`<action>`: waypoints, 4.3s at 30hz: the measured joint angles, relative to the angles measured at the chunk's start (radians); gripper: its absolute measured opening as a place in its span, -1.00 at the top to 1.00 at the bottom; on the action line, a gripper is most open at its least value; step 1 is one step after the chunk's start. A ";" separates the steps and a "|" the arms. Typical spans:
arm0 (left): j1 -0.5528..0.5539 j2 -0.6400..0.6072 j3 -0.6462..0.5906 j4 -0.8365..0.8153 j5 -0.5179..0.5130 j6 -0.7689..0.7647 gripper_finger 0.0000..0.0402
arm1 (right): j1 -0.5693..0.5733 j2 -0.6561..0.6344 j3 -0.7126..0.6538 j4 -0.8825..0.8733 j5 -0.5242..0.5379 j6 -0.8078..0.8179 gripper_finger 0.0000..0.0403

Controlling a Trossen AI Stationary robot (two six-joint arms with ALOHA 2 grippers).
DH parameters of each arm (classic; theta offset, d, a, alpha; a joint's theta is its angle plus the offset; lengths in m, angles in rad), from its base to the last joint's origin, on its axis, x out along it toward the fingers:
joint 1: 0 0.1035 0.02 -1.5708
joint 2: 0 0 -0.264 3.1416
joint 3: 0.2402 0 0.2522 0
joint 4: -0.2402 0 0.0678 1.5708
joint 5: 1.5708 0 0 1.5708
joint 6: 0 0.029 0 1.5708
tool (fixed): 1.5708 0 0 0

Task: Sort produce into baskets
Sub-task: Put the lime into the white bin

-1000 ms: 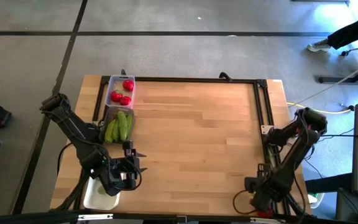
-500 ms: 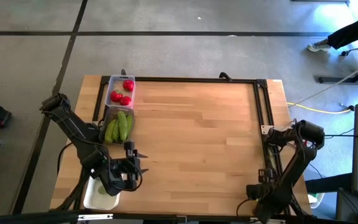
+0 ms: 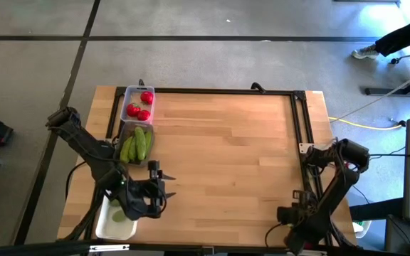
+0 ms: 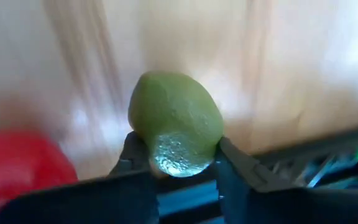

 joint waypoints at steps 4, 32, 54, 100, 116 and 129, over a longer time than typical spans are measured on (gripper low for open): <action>0.032 -0.001 0.000 0.015 0.000 -0.009 -0.12 | -0.048 0.000 0.073 -0.051 0.175 -0.048 0.83; 0.231 -0.001 0.000 0.351 0.001 0.357 -0.12 | -0.449 -0.116 0.170 0.112 1.122 -0.554 0.83; 0.364 0.122 0.000 0.588 0.015 0.070 -0.13 | -0.577 -0.116 0.169 0.526 1.193 -0.775 0.83; 0.424 0.202 0.000 0.670 0.053 0.242 0.21 | -0.595 -0.112 0.167 0.672 1.086 -0.846 0.44; 0.298 -0.018 0.011 0.135 0.151 -0.054 0.20 | -0.507 -0.166 0.159 0.355 0.819 -0.701 -0.09; 0.057 -0.093 -0.003 -0.315 0.504 -0.595 0.19 | -0.509 -0.162 0.083 0.388 0.752 -0.657 -0.04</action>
